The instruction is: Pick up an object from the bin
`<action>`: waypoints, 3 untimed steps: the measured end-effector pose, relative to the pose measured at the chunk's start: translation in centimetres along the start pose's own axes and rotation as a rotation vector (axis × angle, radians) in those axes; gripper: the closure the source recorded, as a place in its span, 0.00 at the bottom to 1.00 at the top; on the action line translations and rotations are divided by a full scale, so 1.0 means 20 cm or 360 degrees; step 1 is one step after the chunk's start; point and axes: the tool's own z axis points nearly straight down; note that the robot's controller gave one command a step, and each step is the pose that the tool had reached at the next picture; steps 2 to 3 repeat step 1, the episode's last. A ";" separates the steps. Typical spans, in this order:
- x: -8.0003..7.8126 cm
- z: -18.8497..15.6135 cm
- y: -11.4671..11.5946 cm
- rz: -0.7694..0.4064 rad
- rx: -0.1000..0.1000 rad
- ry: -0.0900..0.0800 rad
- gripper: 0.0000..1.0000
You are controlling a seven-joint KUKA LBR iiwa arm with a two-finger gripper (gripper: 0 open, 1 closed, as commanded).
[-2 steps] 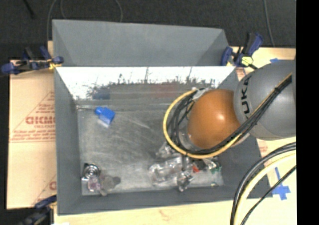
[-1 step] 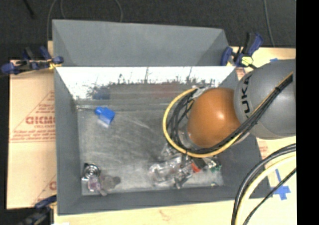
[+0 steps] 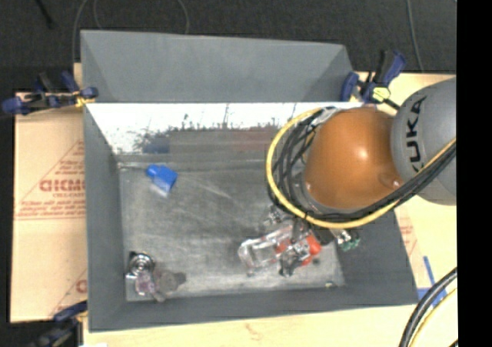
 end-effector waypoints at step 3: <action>-0.01 -0.53 -0.02 0.0087 0.0002 -0.0002 1.00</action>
Offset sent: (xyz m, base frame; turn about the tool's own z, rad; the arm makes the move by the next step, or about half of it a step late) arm 0.0011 -0.0023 0.1024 0.0455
